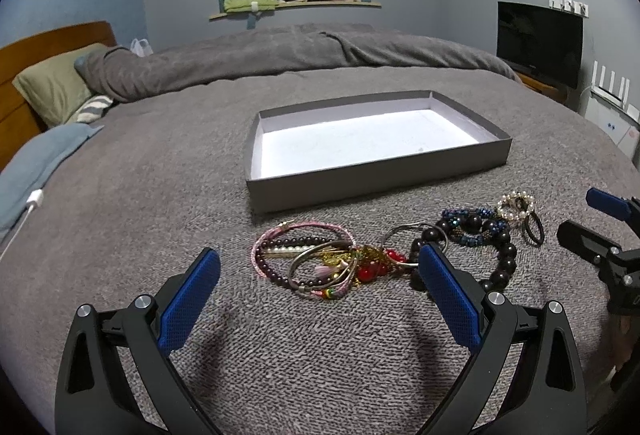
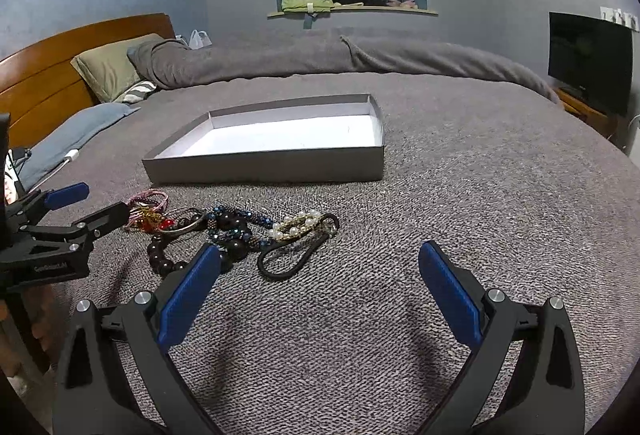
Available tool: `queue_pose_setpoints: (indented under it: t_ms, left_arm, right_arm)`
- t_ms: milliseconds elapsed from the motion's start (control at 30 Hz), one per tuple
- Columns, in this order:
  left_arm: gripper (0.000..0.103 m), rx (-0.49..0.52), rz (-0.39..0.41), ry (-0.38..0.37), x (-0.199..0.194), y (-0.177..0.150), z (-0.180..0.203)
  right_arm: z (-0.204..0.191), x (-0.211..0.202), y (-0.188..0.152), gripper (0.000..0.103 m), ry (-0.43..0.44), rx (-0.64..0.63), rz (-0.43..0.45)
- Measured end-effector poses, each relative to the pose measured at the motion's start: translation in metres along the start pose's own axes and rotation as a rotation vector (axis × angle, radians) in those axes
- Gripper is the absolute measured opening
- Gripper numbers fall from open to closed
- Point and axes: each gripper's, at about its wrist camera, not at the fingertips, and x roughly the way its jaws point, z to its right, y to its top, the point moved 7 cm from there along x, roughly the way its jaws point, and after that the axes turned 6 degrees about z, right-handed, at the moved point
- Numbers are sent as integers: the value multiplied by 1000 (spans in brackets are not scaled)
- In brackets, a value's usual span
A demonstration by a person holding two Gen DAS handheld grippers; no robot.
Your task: Organize jewelry
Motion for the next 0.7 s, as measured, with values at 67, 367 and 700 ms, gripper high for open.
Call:
queue_pose_setpoints:
  t_ms: [67, 367, 700]
  left_arm:
    - [98, -5, 3, -4, -1, 0, -2]
    - [98, 9, -1, -1, 2, 0, -3]
    - [98, -5, -14, -15, 6, 0, -6]
  right_arm:
    - [-3, 3, 1, 98, -13, -22, -2]
    - [-10, 37, 9, 66, 5, -87, -84]
    - [-17, 56, 5, 41, 36, -102, -151]
